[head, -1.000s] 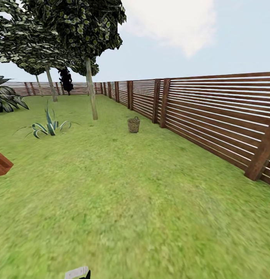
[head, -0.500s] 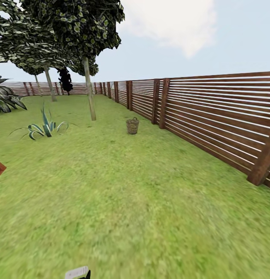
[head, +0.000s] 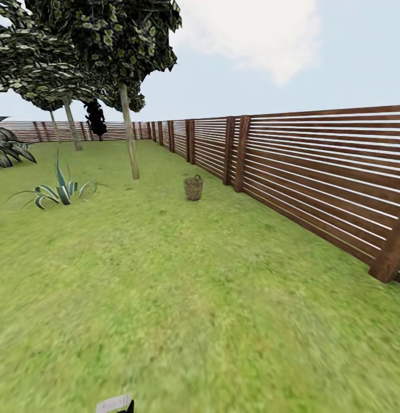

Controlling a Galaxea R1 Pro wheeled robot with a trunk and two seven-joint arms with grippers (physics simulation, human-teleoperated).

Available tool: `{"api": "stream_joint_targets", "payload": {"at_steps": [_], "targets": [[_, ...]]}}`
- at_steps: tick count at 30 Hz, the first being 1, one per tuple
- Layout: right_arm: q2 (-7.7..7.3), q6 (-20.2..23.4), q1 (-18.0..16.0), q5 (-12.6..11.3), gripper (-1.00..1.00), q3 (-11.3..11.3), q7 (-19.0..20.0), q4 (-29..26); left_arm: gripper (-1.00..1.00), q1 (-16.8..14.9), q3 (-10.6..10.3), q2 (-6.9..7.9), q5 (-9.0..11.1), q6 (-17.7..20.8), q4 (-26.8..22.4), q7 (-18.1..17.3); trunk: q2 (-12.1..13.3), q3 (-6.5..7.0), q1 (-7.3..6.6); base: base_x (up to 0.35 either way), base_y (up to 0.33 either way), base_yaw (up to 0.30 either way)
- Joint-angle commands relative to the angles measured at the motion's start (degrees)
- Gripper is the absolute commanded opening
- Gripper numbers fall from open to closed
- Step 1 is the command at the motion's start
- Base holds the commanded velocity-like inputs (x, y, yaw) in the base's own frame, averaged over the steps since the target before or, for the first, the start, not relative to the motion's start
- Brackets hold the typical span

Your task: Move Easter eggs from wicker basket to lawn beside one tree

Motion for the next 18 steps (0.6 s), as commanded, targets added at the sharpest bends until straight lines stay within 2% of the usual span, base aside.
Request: {"api": "stream_joint_targets", "payload": {"at_steps": [1, 18], "targets": [[0.0, -0.2, -0.04, -0.04, 1.0, -0.06, 0.0, 0.07, 1.0, -0.03, 0.08, -0.03, 0.44, -0.12, 0.01, -0.04, -0.02, -0.05, 0.02, 0.26, -0.144, 0.0], [0.0, -0.2, -0.04, -0.04, 1.0, -0.09, 0.01, 0.07, 1.0, -0.03, 0.08, -0.03, 0.44, -0.11, 0.01, -0.04, -0.02, -0.05, 0.02, 0.26, -0.145, 0.0]]}}
